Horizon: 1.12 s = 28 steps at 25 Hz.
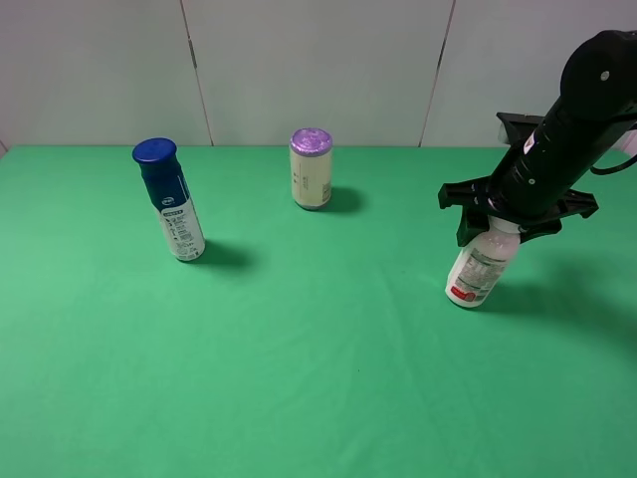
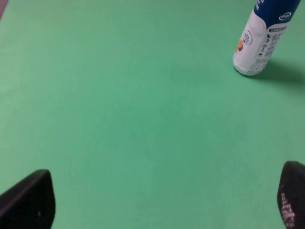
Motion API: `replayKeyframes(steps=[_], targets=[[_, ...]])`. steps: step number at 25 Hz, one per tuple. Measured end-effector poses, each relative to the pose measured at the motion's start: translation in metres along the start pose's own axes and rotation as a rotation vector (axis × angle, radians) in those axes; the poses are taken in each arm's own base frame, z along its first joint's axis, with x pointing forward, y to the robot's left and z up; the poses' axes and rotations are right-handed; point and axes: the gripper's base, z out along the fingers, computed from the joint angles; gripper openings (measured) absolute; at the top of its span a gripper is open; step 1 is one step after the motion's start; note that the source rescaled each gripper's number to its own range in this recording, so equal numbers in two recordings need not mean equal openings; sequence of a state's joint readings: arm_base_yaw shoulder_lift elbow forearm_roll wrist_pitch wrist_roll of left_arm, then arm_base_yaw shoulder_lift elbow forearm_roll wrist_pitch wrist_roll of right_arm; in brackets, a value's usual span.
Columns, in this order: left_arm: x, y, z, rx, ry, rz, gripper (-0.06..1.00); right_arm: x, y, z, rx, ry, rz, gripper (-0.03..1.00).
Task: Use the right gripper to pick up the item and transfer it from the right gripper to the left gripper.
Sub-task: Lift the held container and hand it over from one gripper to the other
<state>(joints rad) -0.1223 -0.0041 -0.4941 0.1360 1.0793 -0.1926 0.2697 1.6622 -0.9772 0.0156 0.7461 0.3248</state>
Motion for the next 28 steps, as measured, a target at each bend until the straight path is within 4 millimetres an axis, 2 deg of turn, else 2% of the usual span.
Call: replayKeyframes(steps=[7,14,21,28], targets=[[0.0,0.0,0.0,0.0,0.0,0.0,0.99,0.004,-0.002,-0.01,0.01,-0.002,-0.037,0.08],[0.0,0.0,0.0,0.0,0.0,0.0,0.99,0.012,-0.004,-0.06,-0.038,-0.137,-0.044,0.0],[0.0,0.0,0.0,0.0,0.0,0.001,0.99,0.025,-0.006,-0.107,-0.104,-0.283,-0.071,0.0],[0.0,0.0,0.0,0.0,0.0,0.001,0.99,0.03,-0.001,-0.124,-0.197,-0.347,-0.075,0.0]])
